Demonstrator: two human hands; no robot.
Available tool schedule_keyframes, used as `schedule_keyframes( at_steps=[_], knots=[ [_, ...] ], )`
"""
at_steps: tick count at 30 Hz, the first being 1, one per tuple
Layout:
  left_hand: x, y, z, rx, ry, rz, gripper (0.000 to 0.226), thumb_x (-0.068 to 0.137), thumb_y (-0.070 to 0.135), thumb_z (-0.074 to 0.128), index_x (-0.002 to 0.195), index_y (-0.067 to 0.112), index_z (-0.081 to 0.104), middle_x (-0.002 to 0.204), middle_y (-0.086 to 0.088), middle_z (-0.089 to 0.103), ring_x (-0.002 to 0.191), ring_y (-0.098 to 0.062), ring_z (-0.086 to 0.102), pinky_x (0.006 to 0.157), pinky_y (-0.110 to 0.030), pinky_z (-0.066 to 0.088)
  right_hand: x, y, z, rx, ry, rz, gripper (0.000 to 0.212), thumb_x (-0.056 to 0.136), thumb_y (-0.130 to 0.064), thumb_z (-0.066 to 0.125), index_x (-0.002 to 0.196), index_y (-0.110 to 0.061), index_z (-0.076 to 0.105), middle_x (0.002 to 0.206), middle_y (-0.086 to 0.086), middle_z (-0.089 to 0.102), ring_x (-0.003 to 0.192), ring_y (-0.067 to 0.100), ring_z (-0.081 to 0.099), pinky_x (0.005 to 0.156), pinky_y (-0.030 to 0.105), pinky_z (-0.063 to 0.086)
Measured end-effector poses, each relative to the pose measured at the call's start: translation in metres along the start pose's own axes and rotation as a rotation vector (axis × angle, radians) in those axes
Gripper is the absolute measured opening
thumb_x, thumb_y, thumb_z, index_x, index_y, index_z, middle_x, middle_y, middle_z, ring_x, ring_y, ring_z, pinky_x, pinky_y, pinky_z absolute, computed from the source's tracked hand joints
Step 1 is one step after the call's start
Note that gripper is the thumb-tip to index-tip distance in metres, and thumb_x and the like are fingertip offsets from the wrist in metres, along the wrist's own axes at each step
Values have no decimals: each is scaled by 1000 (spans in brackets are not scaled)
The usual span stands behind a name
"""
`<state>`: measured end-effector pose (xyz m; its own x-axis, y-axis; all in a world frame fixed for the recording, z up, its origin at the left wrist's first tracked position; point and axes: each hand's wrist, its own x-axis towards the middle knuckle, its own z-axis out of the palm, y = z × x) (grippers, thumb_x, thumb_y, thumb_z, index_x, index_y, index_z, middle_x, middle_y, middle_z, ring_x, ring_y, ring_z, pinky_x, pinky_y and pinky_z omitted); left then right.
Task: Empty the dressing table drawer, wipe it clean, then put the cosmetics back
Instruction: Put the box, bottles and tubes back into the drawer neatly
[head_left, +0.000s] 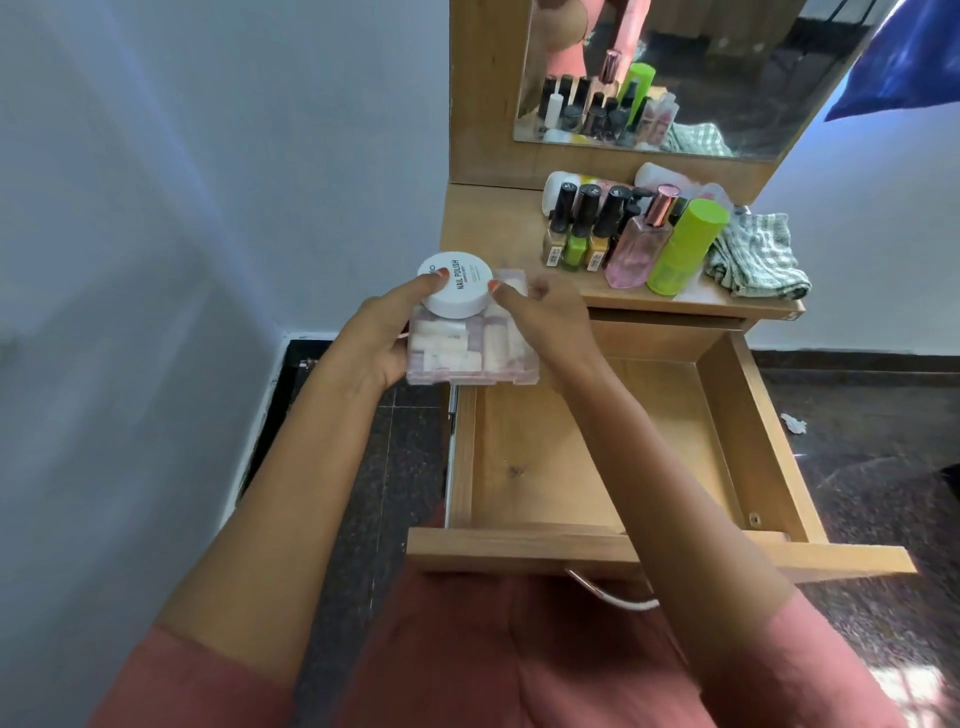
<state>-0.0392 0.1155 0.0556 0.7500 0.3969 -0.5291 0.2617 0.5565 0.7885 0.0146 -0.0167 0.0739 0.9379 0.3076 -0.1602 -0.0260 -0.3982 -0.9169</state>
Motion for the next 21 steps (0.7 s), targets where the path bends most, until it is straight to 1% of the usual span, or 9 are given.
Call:
schedule_keyframes(
  at_steps=[1,3,6,8,11,13,17,19,21],
  knots=[
    [-4,-5,3,-10,-17,-11,42,81,22,67,118,3,57,100,-12,66,79,-21,66,54,-31,58,-3,5,-6,26,-9,28,38,88,-29,58,117,-6,54,111,2,59,91,15,55,74,26,44],
    [-11,-13,12,-19,-47,-31,39,82,21,66,116,3,57,97,-12,67,75,-21,67,56,-32,59,-5,17,-19,44,-16,78,33,88,-24,58,115,-5,58,109,6,65,89,18,61,70,26,48],
    [-20,-25,27,14,-33,-54,39,81,18,67,115,1,57,90,-12,67,73,-21,66,62,-35,58,-8,35,-38,35,-19,134,32,86,-18,61,114,-3,61,108,13,67,91,23,66,80,35,54],
    [-23,-35,36,69,-21,-65,42,80,17,68,117,0,56,90,-12,67,74,-21,65,64,-36,57,-10,46,-49,31,-25,163,30,84,-16,63,110,-2,63,105,15,68,91,25,66,86,42,54],
    [-25,-48,51,135,-25,-70,42,81,17,68,116,0,54,98,-13,66,75,-20,65,65,-35,55,-10,61,-62,37,-16,215,26,83,-14,66,104,0,64,101,18,69,91,29,67,87,45,54],
    [-24,-57,59,154,-17,-55,37,81,16,68,112,0,56,101,-13,65,71,-16,63,61,-31,55,-8,71,-67,41,-5,246,24,82,-14,67,101,0,65,99,18,69,91,31,67,88,47,53],
    [-18,-77,72,224,14,1,19,85,16,65,100,8,58,92,-4,60,66,-8,57,48,-18,51,0,90,-74,49,26,300,28,79,-12,69,101,3,61,102,21,67,90,30,65,87,47,53],
    [-10,-87,75,293,45,49,23,85,17,64,105,6,60,101,-5,63,77,-13,60,58,-21,52,6,99,-75,64,45,352,36,77,-11,71,104,8,57,103,21,64,91,31,64,87,46,53],
    [-4,-94,79,403,71,87,31,87,19,62,114,4,59,114,-9,63,93,-19,61,74,-30,54,13,110,-72,84,31,382,35,75,-8,73,101,10,58,105,24,64,93,35,65,86,49,53]
  ],
)
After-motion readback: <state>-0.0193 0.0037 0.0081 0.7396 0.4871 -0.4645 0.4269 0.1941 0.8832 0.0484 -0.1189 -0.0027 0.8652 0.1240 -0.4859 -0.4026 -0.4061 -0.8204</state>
